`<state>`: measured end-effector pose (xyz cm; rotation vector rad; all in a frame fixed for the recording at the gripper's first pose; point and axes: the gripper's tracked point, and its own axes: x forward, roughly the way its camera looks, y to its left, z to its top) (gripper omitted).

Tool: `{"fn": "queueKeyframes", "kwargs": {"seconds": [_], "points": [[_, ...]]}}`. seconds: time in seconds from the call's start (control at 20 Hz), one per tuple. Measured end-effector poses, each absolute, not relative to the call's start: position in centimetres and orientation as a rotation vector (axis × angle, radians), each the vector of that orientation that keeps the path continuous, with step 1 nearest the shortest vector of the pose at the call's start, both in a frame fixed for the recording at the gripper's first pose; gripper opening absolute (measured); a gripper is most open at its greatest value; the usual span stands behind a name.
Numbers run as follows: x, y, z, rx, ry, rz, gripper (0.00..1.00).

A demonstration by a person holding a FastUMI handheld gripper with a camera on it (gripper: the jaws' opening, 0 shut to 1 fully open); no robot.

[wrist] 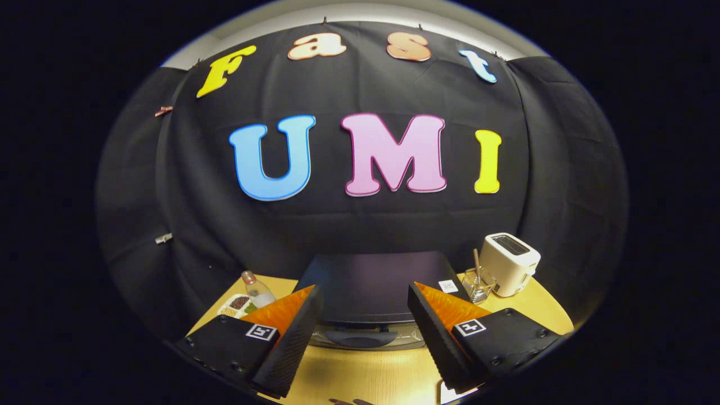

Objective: Open the toaster oven, put the food inside, and close the toaster oven door.

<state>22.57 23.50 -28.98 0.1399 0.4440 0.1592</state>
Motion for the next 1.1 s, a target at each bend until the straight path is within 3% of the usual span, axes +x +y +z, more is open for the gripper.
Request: {"fn": "queueKeyframes", "kwargs": {"seconds": [0.45, 1.1], "points": [[24.2, 24.9, -37.5, 0.103, 0.614, 0.14, 0.99], [22.1, 24.1, -41.0, 0.096, 0.688, 0.134, 0.99]]}}
